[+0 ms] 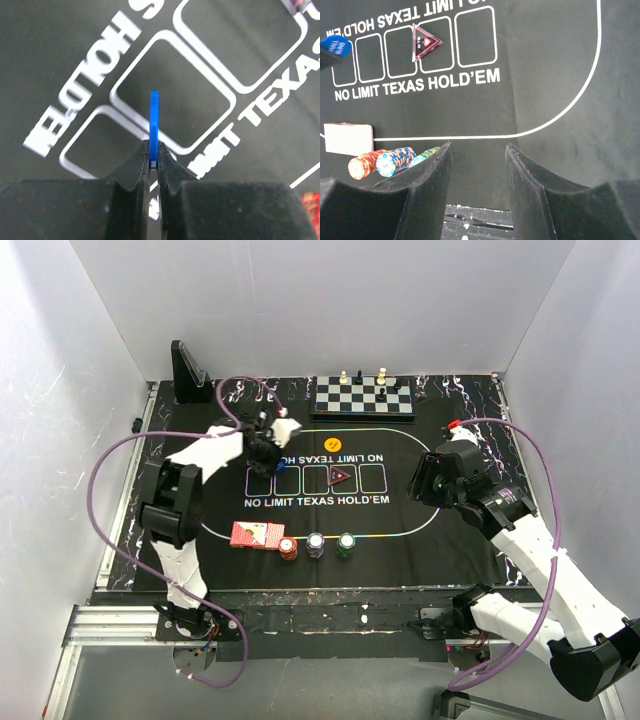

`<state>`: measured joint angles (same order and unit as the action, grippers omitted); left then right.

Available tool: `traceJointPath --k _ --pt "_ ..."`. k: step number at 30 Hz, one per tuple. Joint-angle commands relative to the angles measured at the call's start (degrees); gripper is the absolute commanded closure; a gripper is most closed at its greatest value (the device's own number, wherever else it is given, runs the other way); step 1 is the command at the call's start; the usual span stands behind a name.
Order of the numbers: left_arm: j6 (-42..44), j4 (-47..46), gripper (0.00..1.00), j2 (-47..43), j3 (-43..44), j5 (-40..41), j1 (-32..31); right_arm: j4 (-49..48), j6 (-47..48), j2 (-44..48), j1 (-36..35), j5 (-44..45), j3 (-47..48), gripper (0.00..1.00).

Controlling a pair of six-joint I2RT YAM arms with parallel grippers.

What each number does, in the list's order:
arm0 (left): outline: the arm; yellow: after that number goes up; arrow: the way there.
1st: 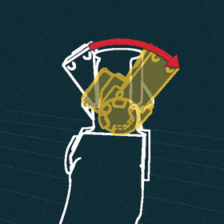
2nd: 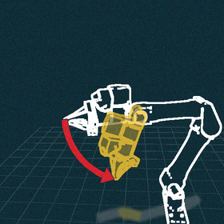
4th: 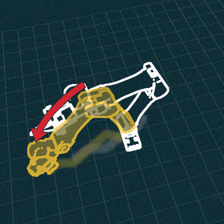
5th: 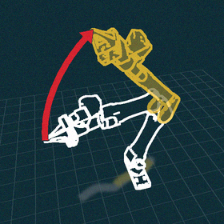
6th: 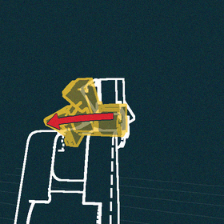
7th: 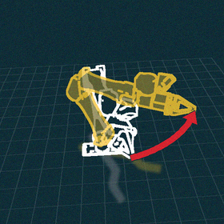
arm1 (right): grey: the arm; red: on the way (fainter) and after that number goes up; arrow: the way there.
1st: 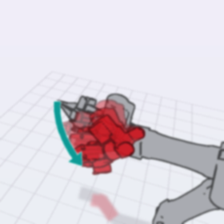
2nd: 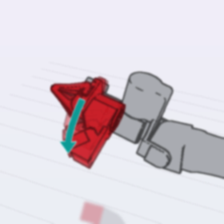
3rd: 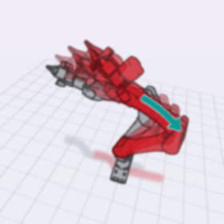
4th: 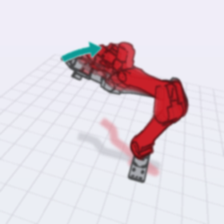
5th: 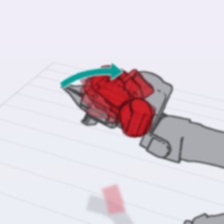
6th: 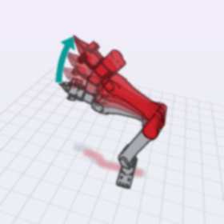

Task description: Distribute texas hold em gaming equipment

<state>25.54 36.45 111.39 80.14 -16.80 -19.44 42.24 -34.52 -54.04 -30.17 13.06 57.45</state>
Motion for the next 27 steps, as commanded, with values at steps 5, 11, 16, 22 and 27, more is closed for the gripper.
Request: traceJointPath --k 5,11,16,22,27 --pt "6.3 8.4 1.00 -13.5 -9.2 -3.4 14.2 -3.7 0.6 -4.5 -1.9 -0.8 1.1 0.47" --pt "6.4 7.3 1.00 -16.4 -14.0 -3.0 18.4 -4.5 1.5 -10.2 -3.8 -0.2 4.0 0.48" --pt "5.8 8.5 0.93 -14.5 -13.7 -2.7 19.4 -6.8 2.4 -14.2 -4.5 0.4 5.0 0.47" --pt "2.9 6.6 0.47 -14.0 -14.1 -1.6 22.7 -8.9 5.9 -23.5 -4.5 3.6 10.5 0.45" --pt "2.5 6.3 0.39 -14.9 -13.1 0.4 23.1 -9.7 9.6 -33.3 -4.5 5.6 18.9 0.43"
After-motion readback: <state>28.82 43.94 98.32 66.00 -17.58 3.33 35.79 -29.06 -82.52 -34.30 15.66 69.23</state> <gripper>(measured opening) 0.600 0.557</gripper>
